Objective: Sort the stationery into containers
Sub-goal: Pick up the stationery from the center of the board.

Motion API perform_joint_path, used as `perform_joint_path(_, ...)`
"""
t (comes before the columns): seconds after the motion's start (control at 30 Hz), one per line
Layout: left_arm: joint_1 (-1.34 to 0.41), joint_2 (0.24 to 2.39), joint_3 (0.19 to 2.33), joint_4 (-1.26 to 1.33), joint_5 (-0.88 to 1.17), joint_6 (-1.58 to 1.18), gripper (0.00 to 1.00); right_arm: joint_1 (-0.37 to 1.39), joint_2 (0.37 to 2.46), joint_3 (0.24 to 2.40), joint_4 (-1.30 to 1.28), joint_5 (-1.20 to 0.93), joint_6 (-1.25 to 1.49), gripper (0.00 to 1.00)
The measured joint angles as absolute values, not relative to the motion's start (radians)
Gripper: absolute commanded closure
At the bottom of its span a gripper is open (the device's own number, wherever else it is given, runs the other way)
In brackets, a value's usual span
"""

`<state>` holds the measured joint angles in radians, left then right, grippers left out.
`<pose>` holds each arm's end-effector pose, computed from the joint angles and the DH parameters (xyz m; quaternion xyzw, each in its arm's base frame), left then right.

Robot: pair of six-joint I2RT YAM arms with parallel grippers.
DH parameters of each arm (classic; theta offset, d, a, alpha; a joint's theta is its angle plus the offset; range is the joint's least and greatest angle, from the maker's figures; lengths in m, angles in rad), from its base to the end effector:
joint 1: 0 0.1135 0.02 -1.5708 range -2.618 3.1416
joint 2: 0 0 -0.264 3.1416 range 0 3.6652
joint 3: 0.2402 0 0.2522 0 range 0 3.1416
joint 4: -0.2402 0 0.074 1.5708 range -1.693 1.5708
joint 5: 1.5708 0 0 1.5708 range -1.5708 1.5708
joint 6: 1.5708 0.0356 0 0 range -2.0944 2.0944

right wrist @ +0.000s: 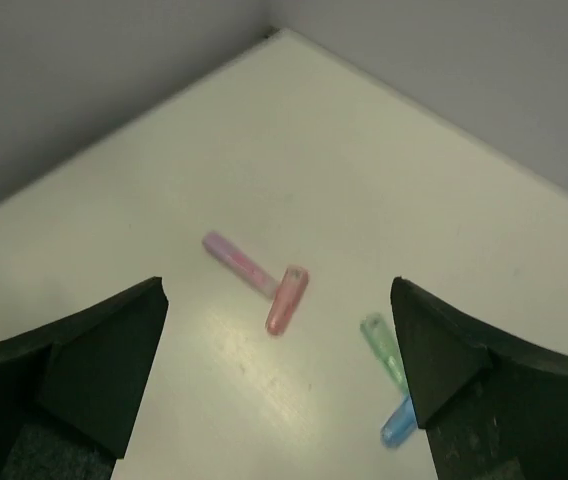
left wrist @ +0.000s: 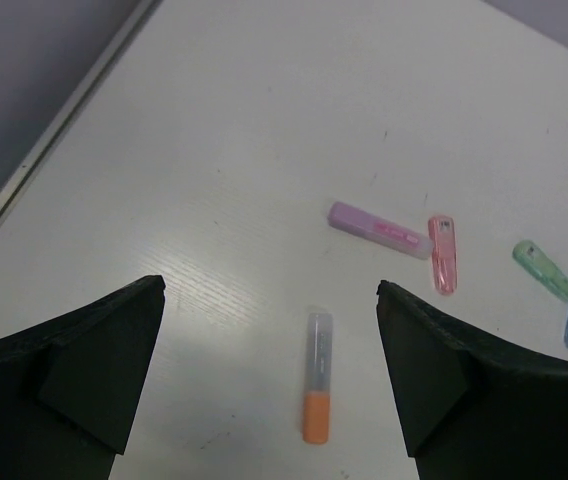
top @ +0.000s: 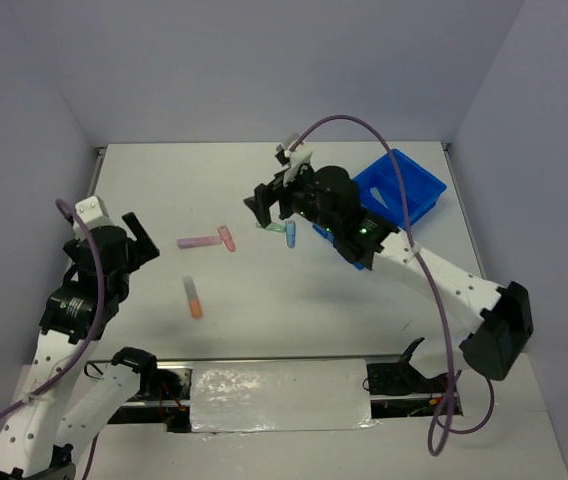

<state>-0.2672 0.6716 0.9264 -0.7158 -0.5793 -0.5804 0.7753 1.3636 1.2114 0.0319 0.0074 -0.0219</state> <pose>0.1288 -0.0151 0.3514 -0.2757 0.7811 0.0137 0.5601 0.2328 0.2278 0.3809 -0.2882 0.6906 0.2414 0.6178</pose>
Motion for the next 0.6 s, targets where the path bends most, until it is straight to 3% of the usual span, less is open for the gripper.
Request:
perform_joint_path(0.2, -0.236, 0.609, 0.928, -0.718, -0.636, -0.611, 0.01, 0.893, 1.830, 1.495, 0.023, 0.011, 0.102, 0.00)
perform_joint_path(0.4, -0.235, 0.630, 0.927, -0.720, -0.640, -0.608, 0.01, 0.978, 2.277, 1.889, -0.252, -0.020, 0.004, 0.06)
perform_joint_path(0.6, -0.232, 0.631, 0.926, -0.709, -0.614, -0.602, 0.01, 0.955, 2.361, 2.079, -0.455, -0.082, -0.264, 0.08)
